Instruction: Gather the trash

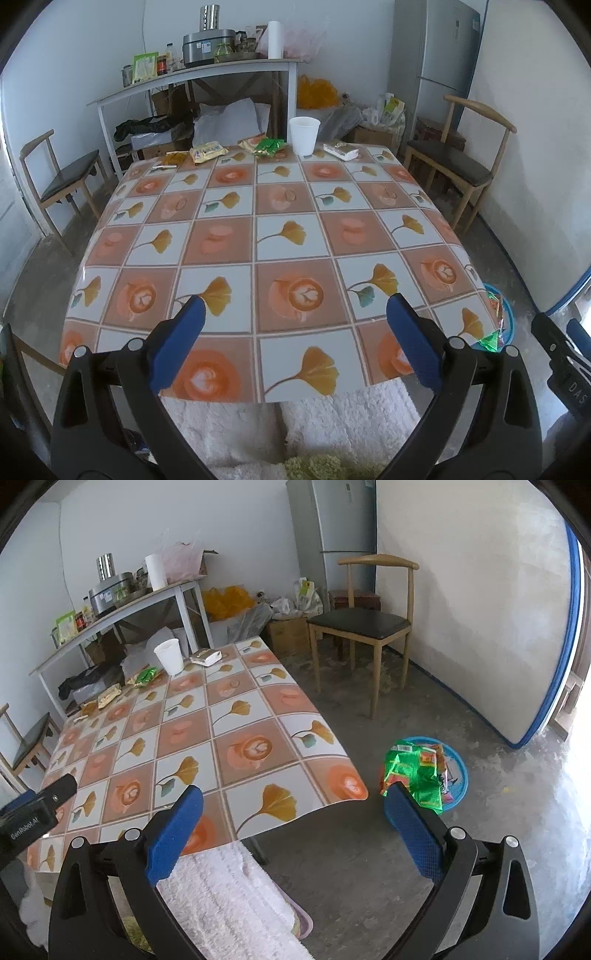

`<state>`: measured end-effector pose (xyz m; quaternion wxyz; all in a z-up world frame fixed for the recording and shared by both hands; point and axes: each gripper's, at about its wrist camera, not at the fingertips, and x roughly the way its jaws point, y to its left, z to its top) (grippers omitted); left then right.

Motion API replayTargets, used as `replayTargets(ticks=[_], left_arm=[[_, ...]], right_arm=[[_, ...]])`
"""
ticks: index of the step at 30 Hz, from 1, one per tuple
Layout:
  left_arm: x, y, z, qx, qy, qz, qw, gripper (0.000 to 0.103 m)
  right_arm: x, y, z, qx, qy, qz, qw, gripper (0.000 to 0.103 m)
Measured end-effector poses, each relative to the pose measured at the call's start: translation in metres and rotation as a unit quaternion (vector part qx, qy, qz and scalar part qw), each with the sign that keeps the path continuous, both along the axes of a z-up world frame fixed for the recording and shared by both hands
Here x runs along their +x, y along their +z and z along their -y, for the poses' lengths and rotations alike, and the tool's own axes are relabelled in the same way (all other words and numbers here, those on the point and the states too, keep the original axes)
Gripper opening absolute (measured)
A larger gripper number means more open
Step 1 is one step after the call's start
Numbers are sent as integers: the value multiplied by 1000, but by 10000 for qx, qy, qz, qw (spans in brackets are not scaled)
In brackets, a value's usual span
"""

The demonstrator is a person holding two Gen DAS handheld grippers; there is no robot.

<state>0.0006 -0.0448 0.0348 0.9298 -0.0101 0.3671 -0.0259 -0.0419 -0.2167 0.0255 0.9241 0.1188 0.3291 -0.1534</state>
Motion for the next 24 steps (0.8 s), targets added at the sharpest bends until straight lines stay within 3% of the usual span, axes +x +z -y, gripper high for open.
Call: replayTargets(ticks=[13, 24], left_arm=[[-6, 1, 3, 93, -16, 22, 10000, 95], [-1, -3, -1, 118, -77, -55, 9999, 95]], right_arm=[[-5, -7, 0, 372, -25, 107, 9992, 97], [-1, -11, -5, 228, -74, 3, 9997, 97]])
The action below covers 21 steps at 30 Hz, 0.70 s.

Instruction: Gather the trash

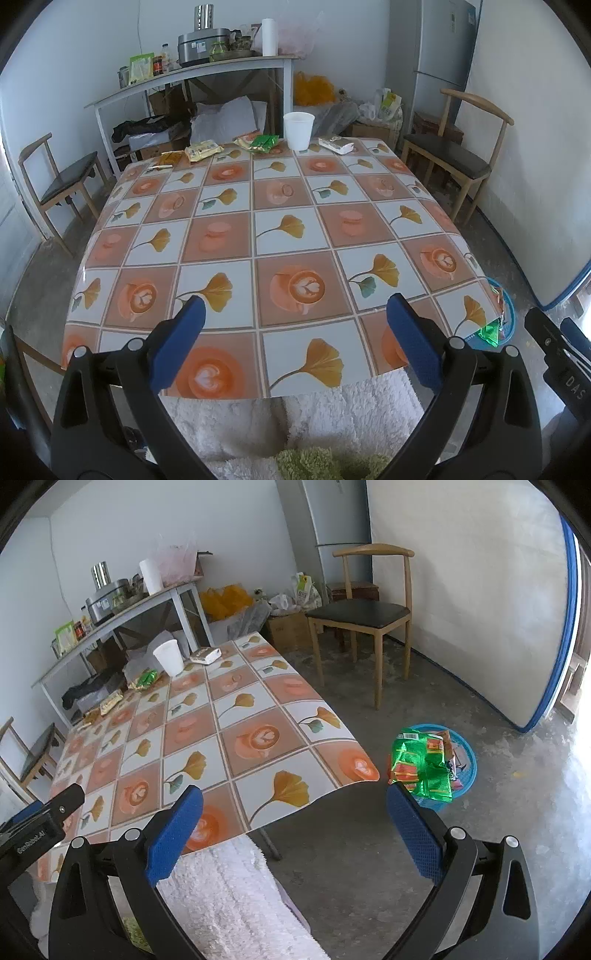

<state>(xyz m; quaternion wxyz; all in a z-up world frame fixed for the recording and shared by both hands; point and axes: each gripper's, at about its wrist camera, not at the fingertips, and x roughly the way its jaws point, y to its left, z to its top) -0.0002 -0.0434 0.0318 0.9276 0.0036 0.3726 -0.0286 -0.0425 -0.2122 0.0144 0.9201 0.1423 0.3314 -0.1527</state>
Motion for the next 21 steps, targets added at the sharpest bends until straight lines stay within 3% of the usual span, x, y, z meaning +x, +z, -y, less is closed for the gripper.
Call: replayTargets(ticks=[14, 21], left_arm=[[5, -8, 1, 214, 285, -77, 9993, 95], [3, -7, 1, 310, 254, -108, 9991, 95]], right_arm=[[10, -5, -3, -943, 205, -667, 9931, 97], [10, -4, -8, -1043, 340, -791, 9908, 97]])
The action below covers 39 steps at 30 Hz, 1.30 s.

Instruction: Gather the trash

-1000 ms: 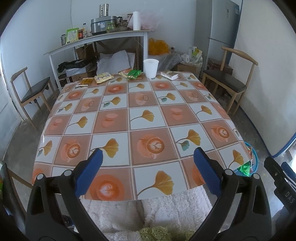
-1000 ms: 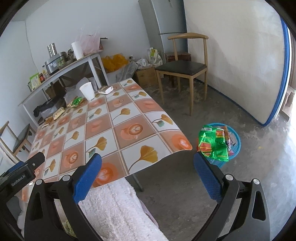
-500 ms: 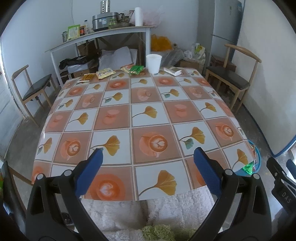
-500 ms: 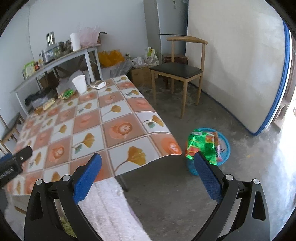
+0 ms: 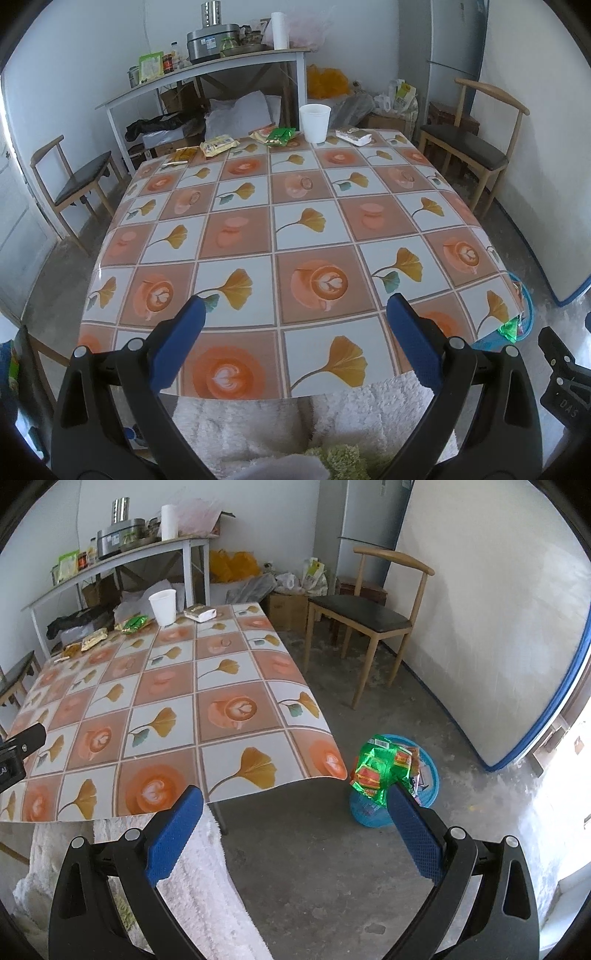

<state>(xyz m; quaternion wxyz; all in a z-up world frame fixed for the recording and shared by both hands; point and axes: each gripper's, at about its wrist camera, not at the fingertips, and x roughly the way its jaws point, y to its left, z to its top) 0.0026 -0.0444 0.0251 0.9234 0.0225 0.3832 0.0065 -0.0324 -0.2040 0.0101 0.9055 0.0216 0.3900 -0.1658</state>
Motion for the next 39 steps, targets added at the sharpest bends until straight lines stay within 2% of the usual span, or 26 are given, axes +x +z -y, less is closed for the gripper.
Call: replayTargets(ticks=[39], left_arm=[[-4, 7, -2, -66, -180, -57, 9998, 95]], right_arm=[[-14, 10, -3, 129, -152, 113, 9997, 97]])
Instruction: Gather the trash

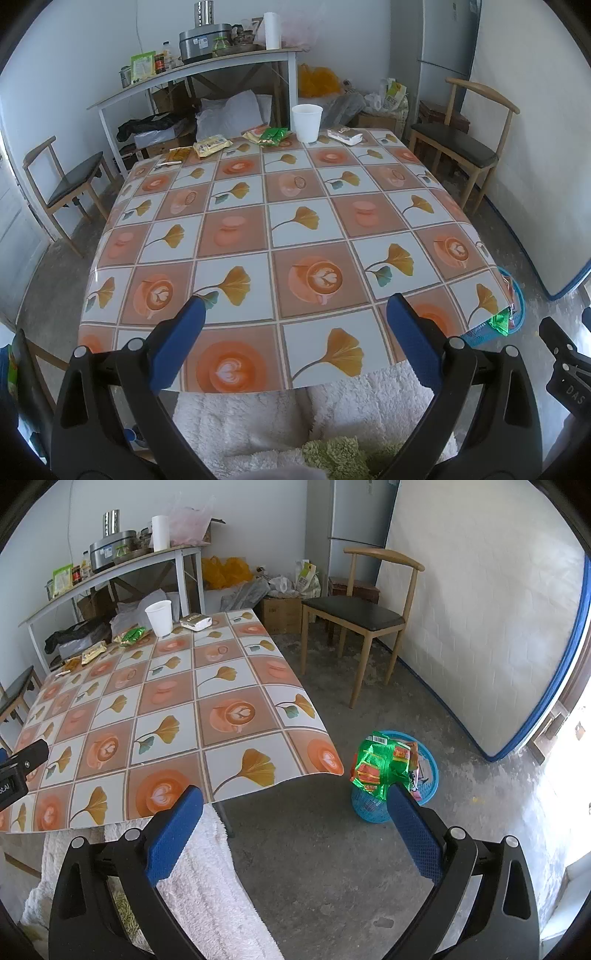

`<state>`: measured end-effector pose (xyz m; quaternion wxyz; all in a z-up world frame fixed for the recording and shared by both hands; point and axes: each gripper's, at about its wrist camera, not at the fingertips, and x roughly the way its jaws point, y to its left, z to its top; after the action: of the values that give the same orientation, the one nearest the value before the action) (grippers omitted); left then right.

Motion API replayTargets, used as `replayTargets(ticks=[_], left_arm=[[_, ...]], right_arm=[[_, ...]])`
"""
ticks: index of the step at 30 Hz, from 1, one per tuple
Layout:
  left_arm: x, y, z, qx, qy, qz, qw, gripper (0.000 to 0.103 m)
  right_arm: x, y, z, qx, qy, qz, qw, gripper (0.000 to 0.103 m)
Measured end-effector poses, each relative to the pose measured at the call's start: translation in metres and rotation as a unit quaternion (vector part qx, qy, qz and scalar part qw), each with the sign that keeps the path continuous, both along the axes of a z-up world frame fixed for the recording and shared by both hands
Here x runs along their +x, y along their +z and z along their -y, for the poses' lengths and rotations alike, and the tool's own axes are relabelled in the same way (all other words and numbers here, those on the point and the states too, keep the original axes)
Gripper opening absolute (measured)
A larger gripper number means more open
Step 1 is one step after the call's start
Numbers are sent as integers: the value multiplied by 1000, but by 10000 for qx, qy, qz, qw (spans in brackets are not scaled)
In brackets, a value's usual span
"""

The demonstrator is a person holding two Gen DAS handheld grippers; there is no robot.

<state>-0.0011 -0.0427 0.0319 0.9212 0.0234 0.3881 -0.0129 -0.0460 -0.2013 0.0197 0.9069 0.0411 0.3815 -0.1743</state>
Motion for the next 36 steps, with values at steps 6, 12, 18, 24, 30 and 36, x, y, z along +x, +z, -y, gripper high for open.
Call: replayTargets(ticks=[6, 12, 18, 24, 30, 36], left_arm=[[0, 0, 1, -8, -1, -19, 10000, 95], [3, -1, 1, -19, -60, -45, 10000, 95], [3, -2, 2, -32, -67, -72, 9999, 95], [5, -6, 1, -68, -148, -160, 9997, 95], [5, -6, 0, -108, -206, -219, 9995, 95], [6, -8, 0, -108, -241, -260, 9993, 95]], right_arm=[[0, 0, 0, -1, -4, 2, 10000, 97], [0, 0, 0, 0, -4, 2, 10000, 97], [0, 0, 0, 1, -9, 2, 10000, 97], [0, 1, 1, 15, -22, 1, 10000, 97], [0, 0, 2, 33, -38, -36, 10000, 97], [0, -1, 4, 42, -47, -40, 10000, 97]])
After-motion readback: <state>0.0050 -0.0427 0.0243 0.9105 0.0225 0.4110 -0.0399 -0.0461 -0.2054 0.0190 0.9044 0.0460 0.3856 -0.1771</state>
